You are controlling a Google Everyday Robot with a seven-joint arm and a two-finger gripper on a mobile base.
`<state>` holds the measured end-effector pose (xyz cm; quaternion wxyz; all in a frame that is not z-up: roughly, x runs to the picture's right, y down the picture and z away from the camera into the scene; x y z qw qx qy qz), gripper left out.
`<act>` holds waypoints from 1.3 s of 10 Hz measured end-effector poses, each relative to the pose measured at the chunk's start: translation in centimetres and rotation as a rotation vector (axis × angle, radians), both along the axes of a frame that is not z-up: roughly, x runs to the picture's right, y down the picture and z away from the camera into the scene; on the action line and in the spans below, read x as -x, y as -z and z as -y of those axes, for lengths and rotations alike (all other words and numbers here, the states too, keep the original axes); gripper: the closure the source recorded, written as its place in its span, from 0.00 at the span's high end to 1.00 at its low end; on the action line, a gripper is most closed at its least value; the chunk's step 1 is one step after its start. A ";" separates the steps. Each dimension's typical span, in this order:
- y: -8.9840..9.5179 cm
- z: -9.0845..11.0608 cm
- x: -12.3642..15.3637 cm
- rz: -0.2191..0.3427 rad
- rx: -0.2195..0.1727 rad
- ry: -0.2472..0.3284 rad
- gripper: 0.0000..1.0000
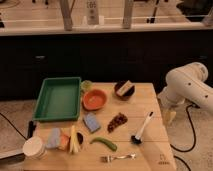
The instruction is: Place grapes in tray
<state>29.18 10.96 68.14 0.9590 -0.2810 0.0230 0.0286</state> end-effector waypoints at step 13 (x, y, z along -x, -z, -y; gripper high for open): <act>-2.3 -1.6 8.5 0.047 -0.005 0.227 0.80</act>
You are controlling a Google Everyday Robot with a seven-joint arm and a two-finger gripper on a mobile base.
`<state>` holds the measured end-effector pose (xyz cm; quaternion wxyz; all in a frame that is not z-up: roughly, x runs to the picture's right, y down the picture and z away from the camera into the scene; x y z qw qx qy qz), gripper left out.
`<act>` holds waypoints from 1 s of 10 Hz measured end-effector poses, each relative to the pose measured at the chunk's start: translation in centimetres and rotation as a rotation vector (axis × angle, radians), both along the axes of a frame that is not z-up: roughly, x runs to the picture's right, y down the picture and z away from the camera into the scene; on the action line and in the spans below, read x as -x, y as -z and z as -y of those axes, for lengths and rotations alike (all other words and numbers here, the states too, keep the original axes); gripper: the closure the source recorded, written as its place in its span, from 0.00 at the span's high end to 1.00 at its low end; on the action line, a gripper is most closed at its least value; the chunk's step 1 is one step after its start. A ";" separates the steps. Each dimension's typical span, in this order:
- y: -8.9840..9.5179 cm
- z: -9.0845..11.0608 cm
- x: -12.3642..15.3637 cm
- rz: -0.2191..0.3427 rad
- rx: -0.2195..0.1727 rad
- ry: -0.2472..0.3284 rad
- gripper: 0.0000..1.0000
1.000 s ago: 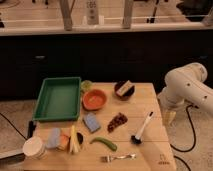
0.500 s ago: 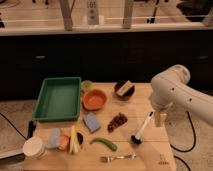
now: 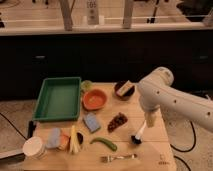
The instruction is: Place grapes in tray
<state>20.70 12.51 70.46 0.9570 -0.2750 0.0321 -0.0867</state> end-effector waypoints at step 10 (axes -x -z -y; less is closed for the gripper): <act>-4.0 -1.7 6.8 0.103 0.000 0.136 0.80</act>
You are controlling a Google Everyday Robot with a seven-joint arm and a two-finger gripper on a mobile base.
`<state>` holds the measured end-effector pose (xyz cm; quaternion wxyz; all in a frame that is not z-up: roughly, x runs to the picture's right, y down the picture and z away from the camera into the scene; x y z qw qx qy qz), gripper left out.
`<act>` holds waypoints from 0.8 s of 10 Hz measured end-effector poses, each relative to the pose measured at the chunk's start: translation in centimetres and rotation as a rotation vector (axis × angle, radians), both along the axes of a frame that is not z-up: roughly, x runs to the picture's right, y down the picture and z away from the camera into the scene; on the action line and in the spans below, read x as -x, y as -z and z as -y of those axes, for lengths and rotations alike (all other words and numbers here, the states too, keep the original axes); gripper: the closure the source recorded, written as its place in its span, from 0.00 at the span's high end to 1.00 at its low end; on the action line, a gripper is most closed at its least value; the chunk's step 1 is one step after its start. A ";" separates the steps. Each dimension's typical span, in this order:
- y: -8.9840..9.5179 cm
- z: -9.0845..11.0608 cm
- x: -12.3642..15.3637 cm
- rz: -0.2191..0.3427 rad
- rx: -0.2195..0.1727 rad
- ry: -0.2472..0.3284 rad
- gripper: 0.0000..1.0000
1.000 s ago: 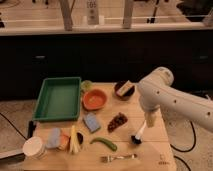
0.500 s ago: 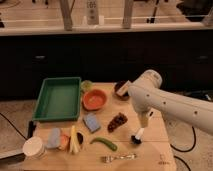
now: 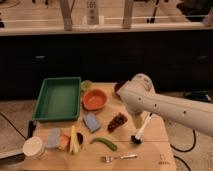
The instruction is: Place grapes in tray
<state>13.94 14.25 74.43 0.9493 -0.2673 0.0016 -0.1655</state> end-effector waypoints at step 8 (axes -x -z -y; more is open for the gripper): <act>-3.0 -1.2 2.7 0.071 0.001 -0.006 0.80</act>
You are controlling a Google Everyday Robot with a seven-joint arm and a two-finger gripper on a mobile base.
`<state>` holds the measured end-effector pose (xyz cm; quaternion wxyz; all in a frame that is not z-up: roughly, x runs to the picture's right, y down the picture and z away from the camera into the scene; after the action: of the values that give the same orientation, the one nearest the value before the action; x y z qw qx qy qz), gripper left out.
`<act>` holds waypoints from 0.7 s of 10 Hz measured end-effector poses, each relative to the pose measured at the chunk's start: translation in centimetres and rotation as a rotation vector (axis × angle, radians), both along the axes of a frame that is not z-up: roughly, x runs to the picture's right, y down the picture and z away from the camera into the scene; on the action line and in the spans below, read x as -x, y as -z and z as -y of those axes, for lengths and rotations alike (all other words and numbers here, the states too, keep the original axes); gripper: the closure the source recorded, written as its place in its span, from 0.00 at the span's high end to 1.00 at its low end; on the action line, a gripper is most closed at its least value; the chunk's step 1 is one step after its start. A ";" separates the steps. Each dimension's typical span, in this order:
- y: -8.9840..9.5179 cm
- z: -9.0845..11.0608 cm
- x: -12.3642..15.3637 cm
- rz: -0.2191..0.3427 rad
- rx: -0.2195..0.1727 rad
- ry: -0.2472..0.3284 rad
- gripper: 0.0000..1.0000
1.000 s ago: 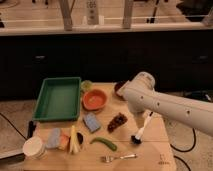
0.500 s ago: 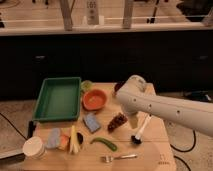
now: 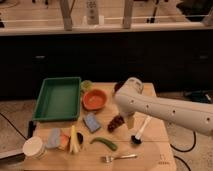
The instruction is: Place grapes in tray
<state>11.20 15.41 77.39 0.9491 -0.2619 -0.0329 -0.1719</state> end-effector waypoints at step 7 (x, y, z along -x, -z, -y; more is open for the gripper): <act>-3.2 -1.5 1.7 0.063 0.003 -0.085 0.80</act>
<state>9.51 16.92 80.55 0.9536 -0.2562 -0.0743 -0.1397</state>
